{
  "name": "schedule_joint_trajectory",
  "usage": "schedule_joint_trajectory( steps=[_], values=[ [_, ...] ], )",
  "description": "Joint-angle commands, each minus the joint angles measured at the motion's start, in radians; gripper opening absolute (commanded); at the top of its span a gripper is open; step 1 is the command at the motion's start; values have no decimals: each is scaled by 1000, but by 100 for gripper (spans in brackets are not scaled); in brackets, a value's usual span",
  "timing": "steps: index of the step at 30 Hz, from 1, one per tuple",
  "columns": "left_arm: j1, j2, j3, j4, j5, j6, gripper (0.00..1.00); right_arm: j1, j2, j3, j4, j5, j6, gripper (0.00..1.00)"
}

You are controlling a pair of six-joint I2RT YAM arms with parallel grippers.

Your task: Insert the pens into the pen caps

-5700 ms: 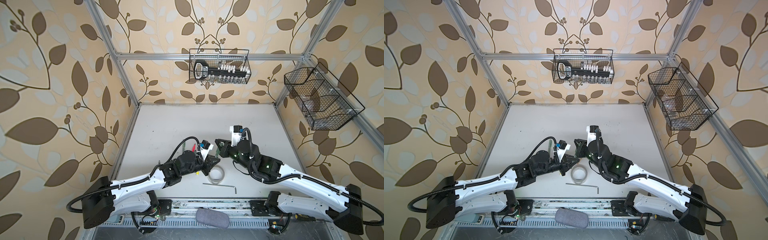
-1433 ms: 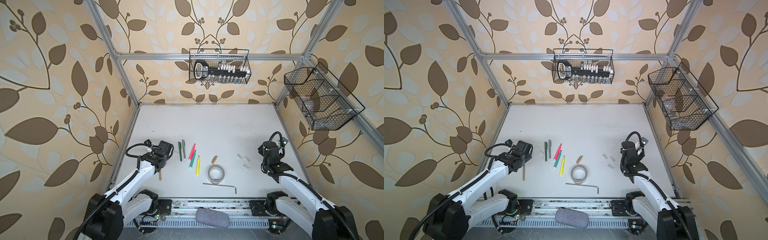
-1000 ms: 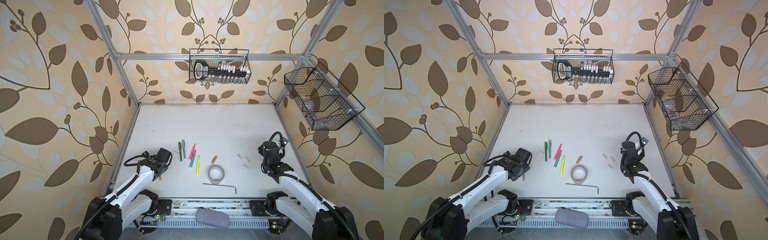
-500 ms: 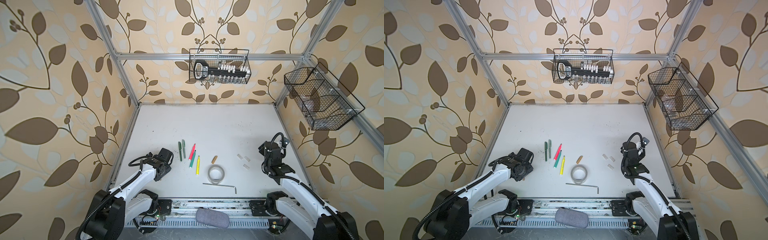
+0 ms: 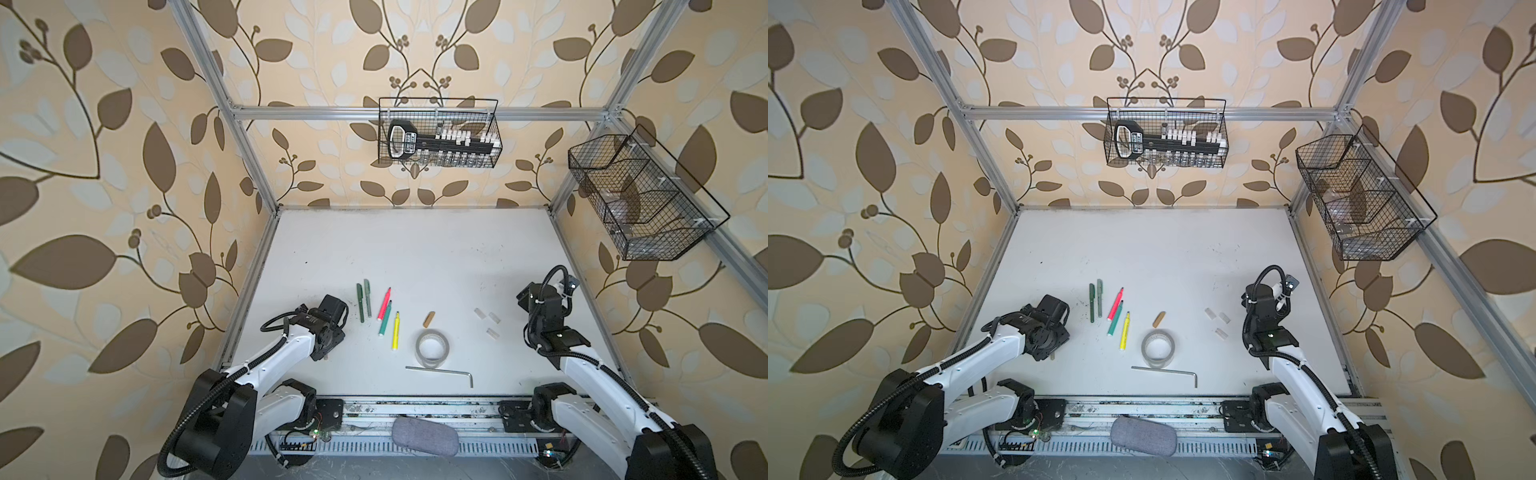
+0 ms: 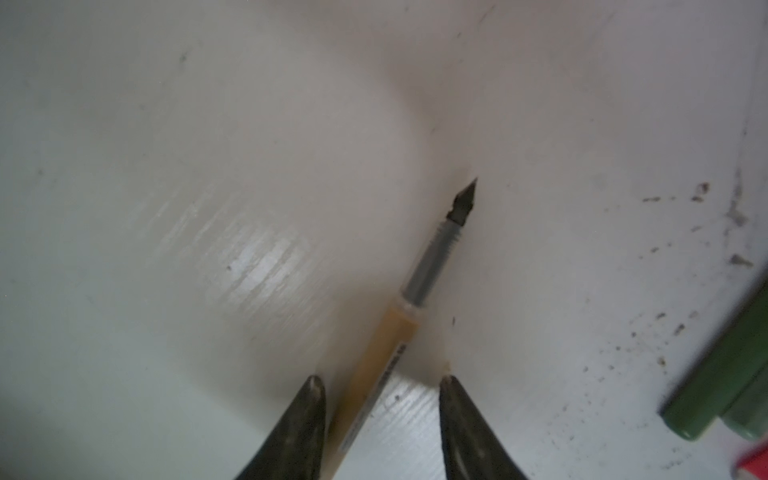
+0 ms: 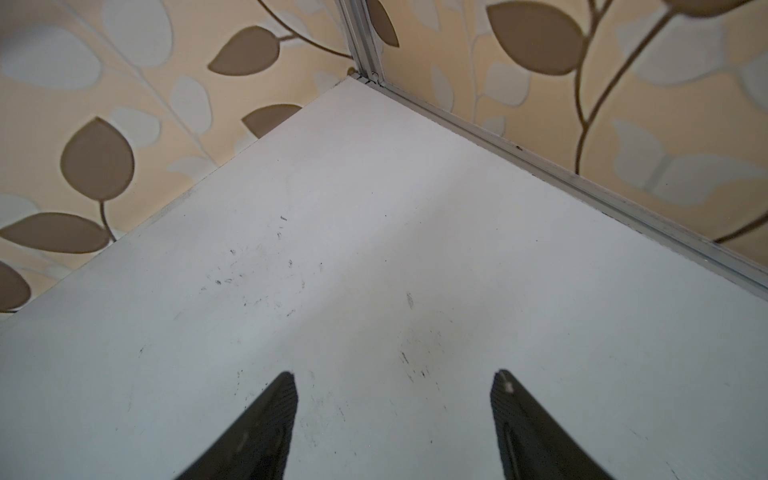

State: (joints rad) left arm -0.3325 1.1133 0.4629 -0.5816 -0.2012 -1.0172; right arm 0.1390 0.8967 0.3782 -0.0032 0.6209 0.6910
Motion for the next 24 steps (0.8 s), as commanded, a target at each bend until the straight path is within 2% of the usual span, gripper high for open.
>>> schedule_joint_trajectory(
  steps=[1,5,11,17,20,24],
  values=[
    [1,36,-22,34,58,9,39,-5,-16,-26,8,-3,0,74],
    [-3,45,-26,56,79,20,32,-6,-19,-27,9,-3,0,74],
    [-42,39,-33,69,84,19,28,-9,-23,-30,8,0,4,74],
    [-122,64,-29,39,21,-4,24,-9,-32,-35,8,-1,4,74],
    [-171,87,-19,20,-21,-15,24,-8,-37,-37,8,-1,3,74],
    [-246,126,3,6,-56,-16,29,-8,-43,-39,6,-1,4,75]
  ],
)
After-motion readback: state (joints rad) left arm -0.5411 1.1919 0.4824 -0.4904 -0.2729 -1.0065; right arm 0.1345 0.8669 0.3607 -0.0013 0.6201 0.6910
